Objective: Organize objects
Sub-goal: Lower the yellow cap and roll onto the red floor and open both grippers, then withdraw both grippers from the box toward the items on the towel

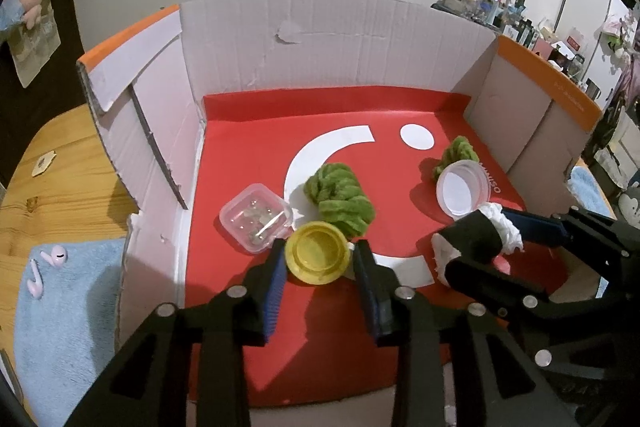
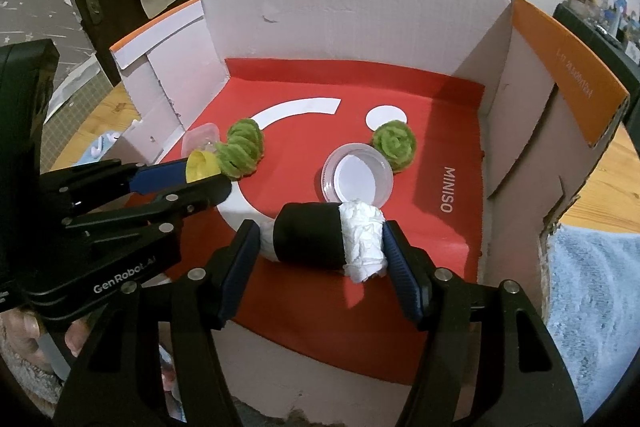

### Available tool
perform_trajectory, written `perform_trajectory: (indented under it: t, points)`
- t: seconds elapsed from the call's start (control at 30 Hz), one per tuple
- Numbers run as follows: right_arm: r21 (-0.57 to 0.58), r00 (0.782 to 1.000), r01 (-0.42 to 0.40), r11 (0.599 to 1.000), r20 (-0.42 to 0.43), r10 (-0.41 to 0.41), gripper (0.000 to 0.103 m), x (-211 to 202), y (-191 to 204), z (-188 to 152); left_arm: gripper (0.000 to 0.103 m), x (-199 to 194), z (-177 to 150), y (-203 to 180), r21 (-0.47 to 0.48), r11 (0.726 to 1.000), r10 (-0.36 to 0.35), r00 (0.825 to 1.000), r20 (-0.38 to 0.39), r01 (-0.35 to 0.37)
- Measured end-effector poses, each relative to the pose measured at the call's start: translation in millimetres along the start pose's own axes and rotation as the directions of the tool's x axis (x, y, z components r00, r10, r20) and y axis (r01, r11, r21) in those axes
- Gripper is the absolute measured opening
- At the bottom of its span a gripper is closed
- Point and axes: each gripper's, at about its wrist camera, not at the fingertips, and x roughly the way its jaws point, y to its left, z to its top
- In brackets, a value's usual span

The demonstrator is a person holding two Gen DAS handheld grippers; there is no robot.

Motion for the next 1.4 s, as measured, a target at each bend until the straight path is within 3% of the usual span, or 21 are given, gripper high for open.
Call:
perform_trajectory:
  t: [0.7, 1.07, 1.4]
  points:
    - [-0.023, 0.999, -0.023, 0.999, 0.027, 0.023, 0.072, -12, 10, -4, 0.054, -12, -4, 3, -0.019, 1.0, -0.006, 1.0, 0.024, 0.006]
    - [-0.036, 0.999, -0.026, 0.999, 0.043, 0.027, 0.076, -25, 15, -10, 0.056, -22, -8, 0, -0.015, 1.0, -0.006, 0.999, 0.038, 0.006]
    - [-0.021, 0.998, -0.019, 1.0, 0.063, 0.02, 0.083, -39, 14, -18, 0.071, -38, -13, 0, -0.027, 1.0, 0.007, 0.998, 0.07, -0.005]
